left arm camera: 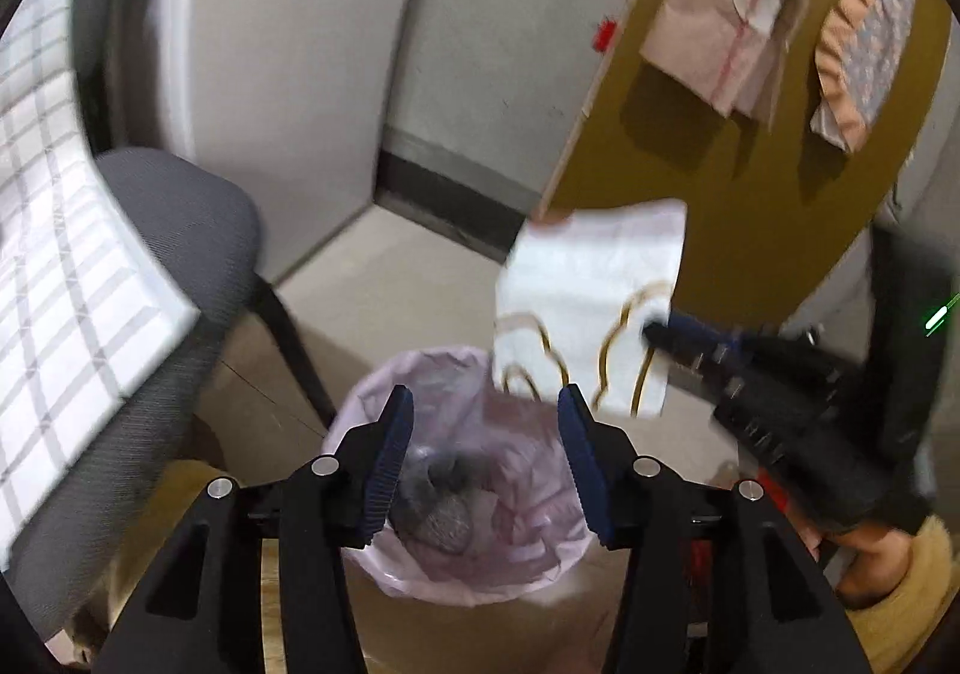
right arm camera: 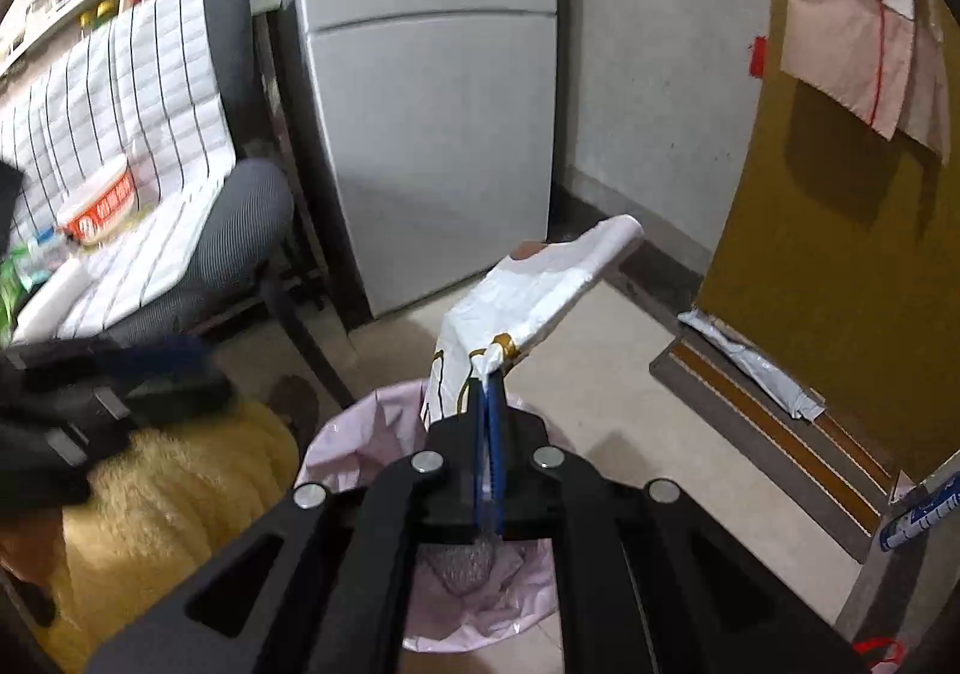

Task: Collect trash
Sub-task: 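Open both grippers to drop the bag and cloth into the bin, then move both grippers back to the chair toward the white sponge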

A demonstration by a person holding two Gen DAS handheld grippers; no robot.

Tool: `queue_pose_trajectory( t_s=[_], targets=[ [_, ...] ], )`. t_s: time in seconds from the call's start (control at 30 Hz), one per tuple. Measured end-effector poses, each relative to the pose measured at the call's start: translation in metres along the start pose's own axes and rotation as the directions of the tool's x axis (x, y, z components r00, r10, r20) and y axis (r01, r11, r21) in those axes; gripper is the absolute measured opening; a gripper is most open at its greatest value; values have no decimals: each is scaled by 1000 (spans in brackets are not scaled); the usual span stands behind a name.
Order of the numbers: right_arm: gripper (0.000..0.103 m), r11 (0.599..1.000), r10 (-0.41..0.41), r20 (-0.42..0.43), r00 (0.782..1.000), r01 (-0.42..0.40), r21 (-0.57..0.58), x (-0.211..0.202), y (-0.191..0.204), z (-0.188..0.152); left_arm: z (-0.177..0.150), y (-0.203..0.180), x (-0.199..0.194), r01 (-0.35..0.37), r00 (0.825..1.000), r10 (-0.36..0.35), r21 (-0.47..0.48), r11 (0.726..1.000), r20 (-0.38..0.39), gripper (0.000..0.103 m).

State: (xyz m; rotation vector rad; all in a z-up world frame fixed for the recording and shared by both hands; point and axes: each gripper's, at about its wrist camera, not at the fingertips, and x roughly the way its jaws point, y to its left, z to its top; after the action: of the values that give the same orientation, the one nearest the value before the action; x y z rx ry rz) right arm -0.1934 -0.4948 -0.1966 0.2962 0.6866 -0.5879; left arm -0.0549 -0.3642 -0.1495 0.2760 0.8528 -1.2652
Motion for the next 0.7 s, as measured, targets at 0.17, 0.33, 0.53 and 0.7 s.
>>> queue_pose_trajectory(
  t_s=[0.17, 0.33, 0.53, 0.7],
  targets=[
    [5, 1000, 2, -86, 996, -2, -6, 17, 9, -5, 3, 22, -35, -102, 991, 105, -40, 994, 86, 54],
    [21, 1000, 15, -77, 997, -16, -5, 12, 21, 1, -3, 48, -66, -152, 976, 166, -112, 982, 137, 54],
    [21, 998, 53, -5, 999, -53, -39, -8, 43, 23, -20, 69, -105, -201, 955, 232, -172, 964, 184, 54],
    [21, 985, 159, 73, 985, -153, -80, -29, 71, 43, -45, 87, -145, -296, 920, 337, -211, 932, 200, 54]
  ],
)
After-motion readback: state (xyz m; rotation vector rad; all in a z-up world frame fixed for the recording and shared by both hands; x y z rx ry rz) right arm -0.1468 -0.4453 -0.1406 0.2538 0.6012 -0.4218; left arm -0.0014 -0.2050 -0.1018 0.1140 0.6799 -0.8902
